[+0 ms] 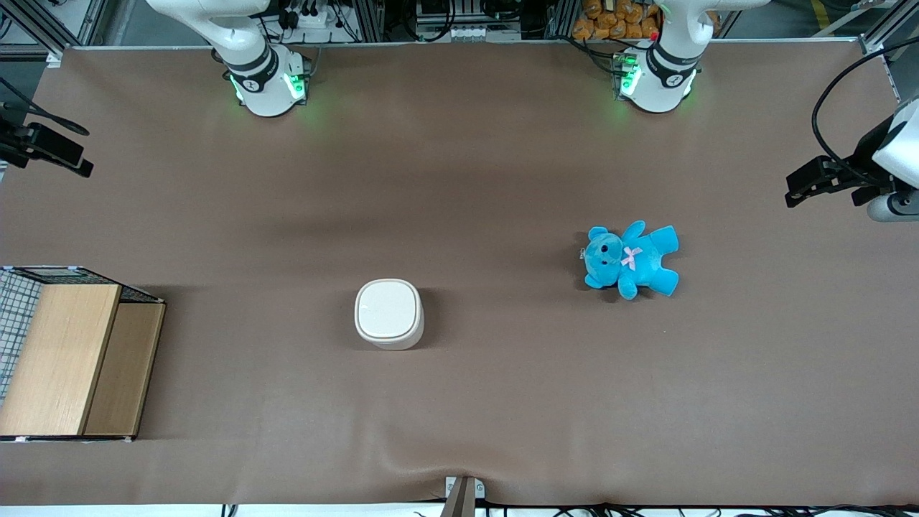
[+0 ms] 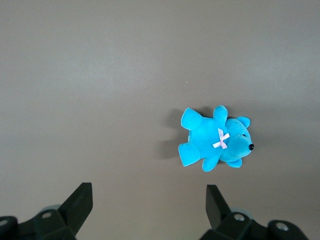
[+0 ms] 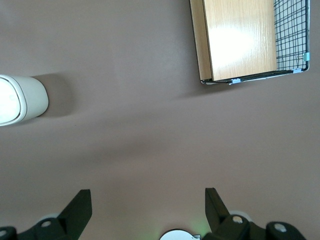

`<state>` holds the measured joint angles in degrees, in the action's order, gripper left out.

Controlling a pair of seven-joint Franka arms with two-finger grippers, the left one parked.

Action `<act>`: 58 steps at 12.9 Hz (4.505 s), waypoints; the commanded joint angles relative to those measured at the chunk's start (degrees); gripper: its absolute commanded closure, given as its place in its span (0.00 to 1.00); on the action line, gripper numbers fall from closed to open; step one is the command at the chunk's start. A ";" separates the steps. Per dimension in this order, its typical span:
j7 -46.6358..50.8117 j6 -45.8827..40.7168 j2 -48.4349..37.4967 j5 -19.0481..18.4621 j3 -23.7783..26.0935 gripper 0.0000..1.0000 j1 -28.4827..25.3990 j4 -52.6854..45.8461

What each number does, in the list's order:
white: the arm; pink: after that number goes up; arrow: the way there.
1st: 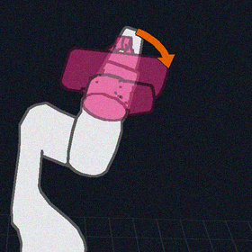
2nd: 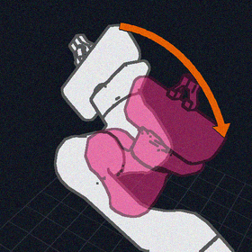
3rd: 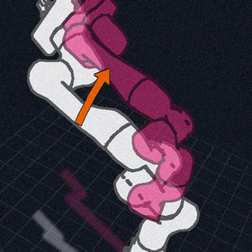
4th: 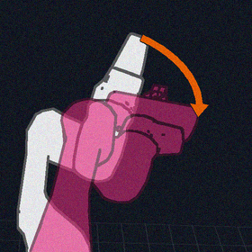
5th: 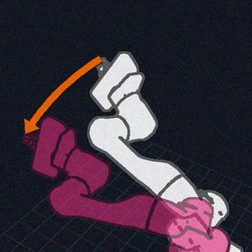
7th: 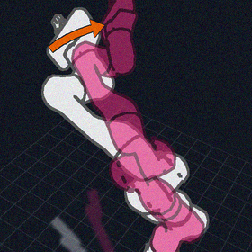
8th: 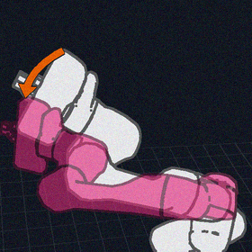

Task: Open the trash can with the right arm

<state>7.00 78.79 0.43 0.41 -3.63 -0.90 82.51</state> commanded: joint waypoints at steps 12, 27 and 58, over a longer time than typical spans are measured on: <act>-0.33 8.47 12.82 3.19 0.11 0.00 -10.33 -0.69; 13.74 30.19 34.90 4.78 0.11 1.00 -26.78 -5.87; 4.95 12.55 19.36 4.52 -0.42 0.00 -11.41 -4.99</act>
<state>12.87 93.44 23.62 4.88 -4.89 -14.33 75.59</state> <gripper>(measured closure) 0.507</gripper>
